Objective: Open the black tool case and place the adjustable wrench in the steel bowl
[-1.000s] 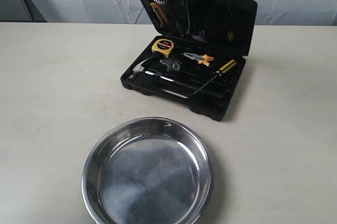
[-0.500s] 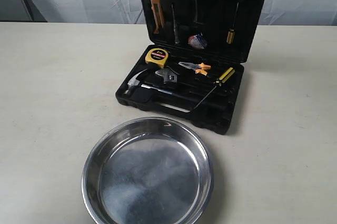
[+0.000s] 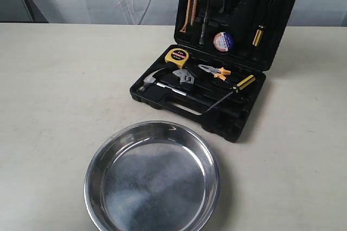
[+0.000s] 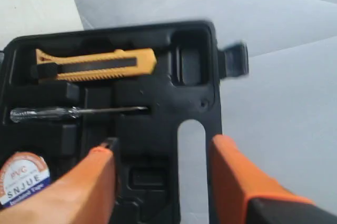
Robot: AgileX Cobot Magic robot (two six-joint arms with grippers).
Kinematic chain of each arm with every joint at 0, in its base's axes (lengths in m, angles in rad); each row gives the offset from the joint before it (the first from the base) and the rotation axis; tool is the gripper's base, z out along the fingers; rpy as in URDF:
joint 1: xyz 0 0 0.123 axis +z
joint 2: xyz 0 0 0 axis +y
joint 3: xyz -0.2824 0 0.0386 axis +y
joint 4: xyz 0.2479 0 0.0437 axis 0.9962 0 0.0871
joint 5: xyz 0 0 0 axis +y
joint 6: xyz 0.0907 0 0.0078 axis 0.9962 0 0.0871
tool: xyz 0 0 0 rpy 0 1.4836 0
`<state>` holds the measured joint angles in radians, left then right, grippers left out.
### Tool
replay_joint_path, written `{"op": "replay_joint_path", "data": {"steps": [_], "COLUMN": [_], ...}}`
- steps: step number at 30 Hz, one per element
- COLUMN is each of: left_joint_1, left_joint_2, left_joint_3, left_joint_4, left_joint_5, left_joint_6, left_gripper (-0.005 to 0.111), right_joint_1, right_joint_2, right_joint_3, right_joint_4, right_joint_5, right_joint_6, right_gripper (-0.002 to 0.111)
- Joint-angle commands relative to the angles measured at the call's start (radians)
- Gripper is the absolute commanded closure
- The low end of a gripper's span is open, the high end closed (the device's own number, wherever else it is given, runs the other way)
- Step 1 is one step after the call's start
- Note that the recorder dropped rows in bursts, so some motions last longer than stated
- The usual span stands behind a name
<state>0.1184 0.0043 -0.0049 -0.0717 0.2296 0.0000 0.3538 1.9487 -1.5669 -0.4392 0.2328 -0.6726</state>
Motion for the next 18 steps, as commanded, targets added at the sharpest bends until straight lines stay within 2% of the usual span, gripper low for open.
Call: {"op": "replay_joint_path", "data": {"steps": [1, 4, 6, 7, 8, 9, 13, 18], "left_joint_1": [0.001, 0.001, 0.001, 0.001, 0.001, 0.001, 0.001, 0.001], "left_joint_2": [-0.004, -0.004, -0.004, -0.004, -0.004, -0.004, -0.004, -0.004], "left_joint_3": [0.005, 0.005, 0.005, 0.005, 0.005, 0.005, 0.005, 0.005], "left_joint_4": [0.003, 0.003, 0.003, 0.003, 0.003, 0.005, 0.005, 0.007], "left_joint_5": [-0.013, -0.013, -0.013, -0.013, -0.013, -0.013, -0.013, -0.013], "left_joint_6": [0.000, 0.000, 0.000, 0.000, 0.000, 0.000, 0.000, 0.000], "left_gripper": [0.106, 0.106, 0.106, 0.106, 0.106, 0.106, 0.106, 0.106], "right_joint_1": [-0.004, -0.004, -0.004, -0.004, -0.004, -0.004, -0.004, -0.004], "right_joint_2": [0.017, -0.002, -0.023, -0.028, -0.028, -0.028, -0.019, 0.003], "right_joint_3": [-0.004, -0.004, -0.004, -0.004, -0.004, -0.004, -0.004, -0.004], "right_joint_4": [-0.001, 0.052, 0.151, 0.228, 0.259, 0.295, 0.439, 0.529], "right_joint_5": [-0.055, 0.013, 0.167, 0.267, 0.312, 0.371, 0.462, 0.533], "right_joint_6": [-0.005, 0.048, 0.170, 0.192, 0.192, 0.192, 0.143, 0.123], "right_gripper": [0.057, 0.060, 0.077, 0.094, 0.103, 0.108, 0.108, 0.108]}}
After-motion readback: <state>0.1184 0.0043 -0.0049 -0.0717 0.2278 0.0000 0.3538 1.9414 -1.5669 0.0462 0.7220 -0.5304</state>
